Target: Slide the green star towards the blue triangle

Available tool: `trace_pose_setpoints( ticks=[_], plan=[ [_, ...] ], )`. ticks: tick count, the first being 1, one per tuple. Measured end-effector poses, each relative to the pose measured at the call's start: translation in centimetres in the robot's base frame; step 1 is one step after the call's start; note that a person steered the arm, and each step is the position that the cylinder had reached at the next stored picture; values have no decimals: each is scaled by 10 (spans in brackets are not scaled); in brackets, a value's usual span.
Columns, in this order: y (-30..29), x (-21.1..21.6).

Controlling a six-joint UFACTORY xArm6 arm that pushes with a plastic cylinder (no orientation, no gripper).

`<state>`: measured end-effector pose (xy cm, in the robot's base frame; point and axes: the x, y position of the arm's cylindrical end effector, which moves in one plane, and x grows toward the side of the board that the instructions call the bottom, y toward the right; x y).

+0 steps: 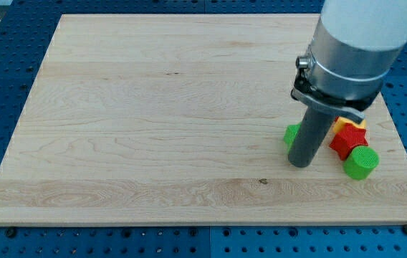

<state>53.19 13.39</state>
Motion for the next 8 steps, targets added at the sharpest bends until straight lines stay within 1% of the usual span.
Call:
trace_pose_setpoints(
  ticks=[3,4,8],
  plan=[
    [-1,-65],
    [-1,-75],
    [-1,-89]
  ],
)
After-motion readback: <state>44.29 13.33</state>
